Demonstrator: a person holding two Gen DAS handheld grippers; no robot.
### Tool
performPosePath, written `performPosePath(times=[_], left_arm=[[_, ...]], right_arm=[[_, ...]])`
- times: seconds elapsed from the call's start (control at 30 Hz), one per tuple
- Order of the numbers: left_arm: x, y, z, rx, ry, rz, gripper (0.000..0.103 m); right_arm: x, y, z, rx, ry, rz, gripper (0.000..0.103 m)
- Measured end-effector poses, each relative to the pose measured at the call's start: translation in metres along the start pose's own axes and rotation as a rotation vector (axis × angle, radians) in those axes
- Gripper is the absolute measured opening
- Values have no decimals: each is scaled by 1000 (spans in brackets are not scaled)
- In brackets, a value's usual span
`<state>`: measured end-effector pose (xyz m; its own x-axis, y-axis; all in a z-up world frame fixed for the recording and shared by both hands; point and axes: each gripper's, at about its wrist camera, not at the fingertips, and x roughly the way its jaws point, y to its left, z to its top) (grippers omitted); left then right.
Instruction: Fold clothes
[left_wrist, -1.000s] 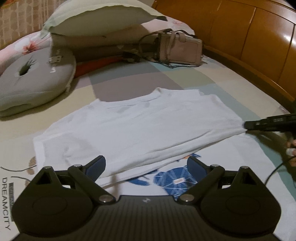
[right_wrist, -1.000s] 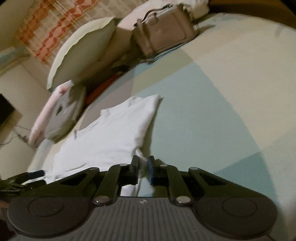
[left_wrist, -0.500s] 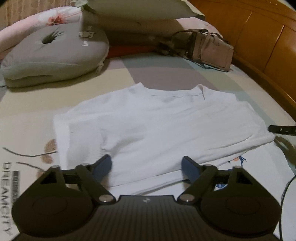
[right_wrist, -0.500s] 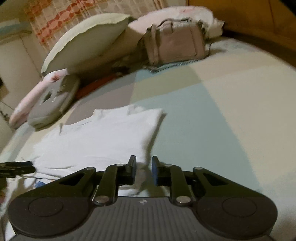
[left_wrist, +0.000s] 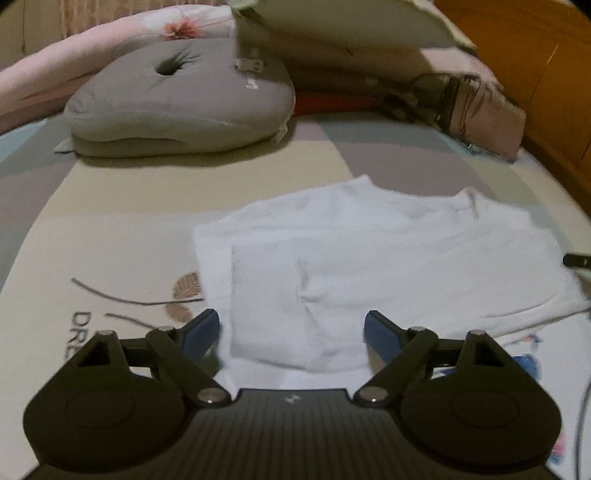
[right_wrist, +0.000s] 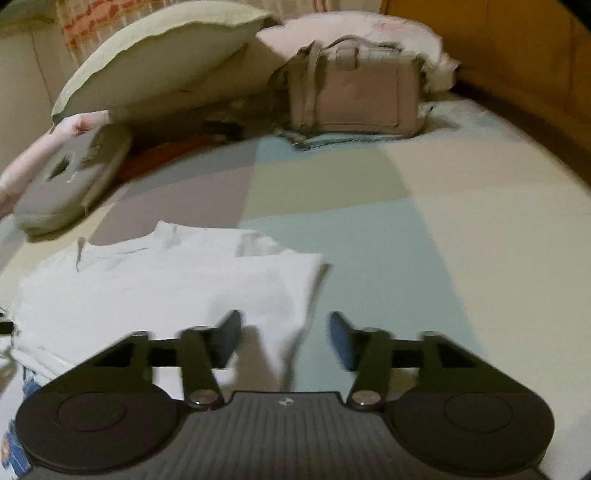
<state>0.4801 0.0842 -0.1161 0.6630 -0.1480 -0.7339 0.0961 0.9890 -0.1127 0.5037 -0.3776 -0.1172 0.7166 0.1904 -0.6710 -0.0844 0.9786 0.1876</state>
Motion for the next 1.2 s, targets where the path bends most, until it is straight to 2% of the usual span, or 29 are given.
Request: performPosePath(times=[0.03,0.13,0.2,0.33,0.47,0.67,0.73,0.8,0.9,1.0,1.13,1.2], left_arm=[[-11,-3,-2,18,-6,-4,86],[-46,-10,-9,70,-24,-16,86],[-69,-15,-13,106,-36,-24,87],[-110,-43,-38,249,-40,-34,88],[-130,-74,-82,381,-40,-66,88],[-135,-106,-152,508,-61,-60,88],[-135,-109,-168,512,-48,-43,88],[-139,-105,-184,467,-44,-42,89],[-150,-91,-202,353,-32,-52,89],[-162,-73,-216,216,-7,-70,94],[-183,-74,-238,253,-21,-45,94],[-190,-75,-241,249,0,-36,94]], right_arm=[[-16,5,-2,-22,-11,6,66],[-64,20,-10,-88,-42,24,84],[-95,35,-17,-128,-62,35,103],[-128,69,-48,-181,-37,57,103],[-161,104,-79,-232,-11,78,103],[-145,140,-146,-272,81,63,103],[-139,148,-167,-286,114,54,103],[-133,156,-189,-299,145,44,103],[-147,148,-207,-238,106,38,103],[-161,142,-223,-199,69,23,103],[-175,141,-237,-199,44,14,103],[-179,141,-240,-203,44,3,103]])
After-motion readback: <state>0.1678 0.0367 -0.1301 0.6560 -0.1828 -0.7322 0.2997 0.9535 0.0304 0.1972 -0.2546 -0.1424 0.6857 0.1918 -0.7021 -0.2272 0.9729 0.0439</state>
